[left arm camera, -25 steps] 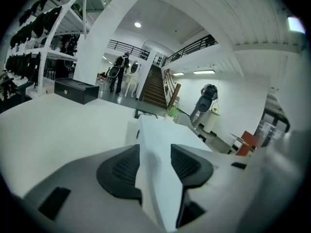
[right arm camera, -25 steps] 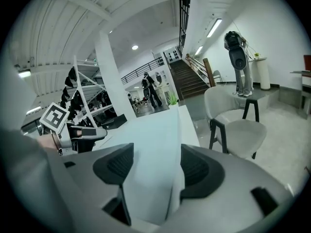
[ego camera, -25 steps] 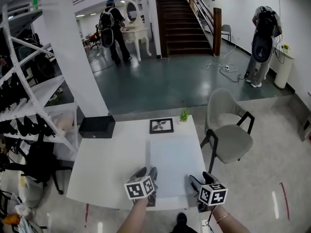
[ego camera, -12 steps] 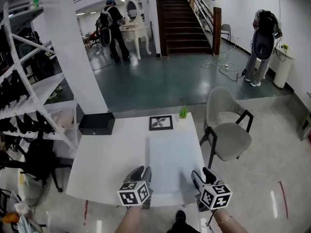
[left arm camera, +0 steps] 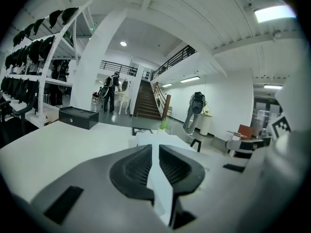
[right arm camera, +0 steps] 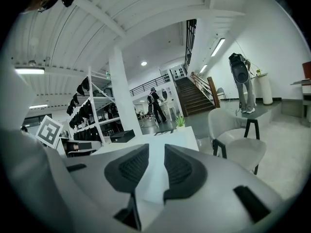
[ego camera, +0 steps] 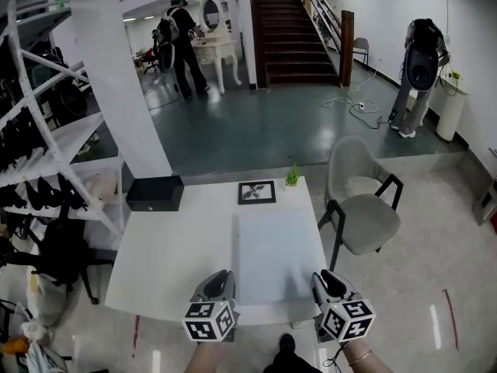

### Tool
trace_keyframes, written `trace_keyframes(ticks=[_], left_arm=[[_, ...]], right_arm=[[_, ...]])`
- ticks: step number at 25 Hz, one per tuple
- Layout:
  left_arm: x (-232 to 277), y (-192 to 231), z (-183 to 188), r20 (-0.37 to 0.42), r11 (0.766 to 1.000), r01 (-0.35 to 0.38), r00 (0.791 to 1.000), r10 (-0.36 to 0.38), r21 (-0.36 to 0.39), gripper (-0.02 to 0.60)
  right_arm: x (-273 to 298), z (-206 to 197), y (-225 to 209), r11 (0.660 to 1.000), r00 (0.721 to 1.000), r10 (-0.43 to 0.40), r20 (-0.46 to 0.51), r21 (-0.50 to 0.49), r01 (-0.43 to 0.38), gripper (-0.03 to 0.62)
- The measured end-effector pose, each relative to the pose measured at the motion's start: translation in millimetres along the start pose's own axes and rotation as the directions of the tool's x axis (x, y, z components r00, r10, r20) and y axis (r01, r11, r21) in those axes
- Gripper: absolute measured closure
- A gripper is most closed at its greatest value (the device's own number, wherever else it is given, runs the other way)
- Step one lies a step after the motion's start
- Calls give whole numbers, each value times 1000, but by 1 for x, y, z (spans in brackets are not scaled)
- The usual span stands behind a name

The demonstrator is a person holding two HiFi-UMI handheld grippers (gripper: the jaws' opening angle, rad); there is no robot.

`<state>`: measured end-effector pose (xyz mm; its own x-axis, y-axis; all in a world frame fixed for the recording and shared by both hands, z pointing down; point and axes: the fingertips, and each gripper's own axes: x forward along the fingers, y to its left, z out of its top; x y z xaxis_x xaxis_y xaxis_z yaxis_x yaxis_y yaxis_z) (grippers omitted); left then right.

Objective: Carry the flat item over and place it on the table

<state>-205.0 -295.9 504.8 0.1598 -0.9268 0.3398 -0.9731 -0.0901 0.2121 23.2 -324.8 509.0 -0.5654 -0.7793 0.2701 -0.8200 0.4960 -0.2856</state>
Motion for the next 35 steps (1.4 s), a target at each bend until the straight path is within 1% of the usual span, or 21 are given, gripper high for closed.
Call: trace_keyframes(ticks=[6,9,12,19,26,33,35], left_arm=[[-15,-3,-10,10,1000,-2,1000,2,-3,550],[-20,-6,-13,17,1000,5,1000,-4,-21,552],[-27,-10,-15,23,999,13,1000,-12,-37,552],[-31,-14,-21,24,998,17,1000,-16,-55,552],[-38,-17,-25,17,999,19,1000,-19,-39,552],[-45,-14,-28,13,999,16,1000,-16,-44,552],[-45,-13,-30,10,1000,11,1000,-11,-29,552]], right_arm=[[-12,-13,3,1000,1000,-11,-18,-18,11,563],[-17,-13,4,1000,1000,-13,-12,-21,13,578],[-24,-12,5,999,999,-32,-7,-14,32,592],[-35,-19,3,999,999,-47,-7,-15,47,594],[-43,-19,3,998,998,-55,-8,-16,54,594],[-46,-26,9,999,999,-44,-19,-7,44,594],[-45,-28,11,999,999,-39,-25,-12,38,594]])
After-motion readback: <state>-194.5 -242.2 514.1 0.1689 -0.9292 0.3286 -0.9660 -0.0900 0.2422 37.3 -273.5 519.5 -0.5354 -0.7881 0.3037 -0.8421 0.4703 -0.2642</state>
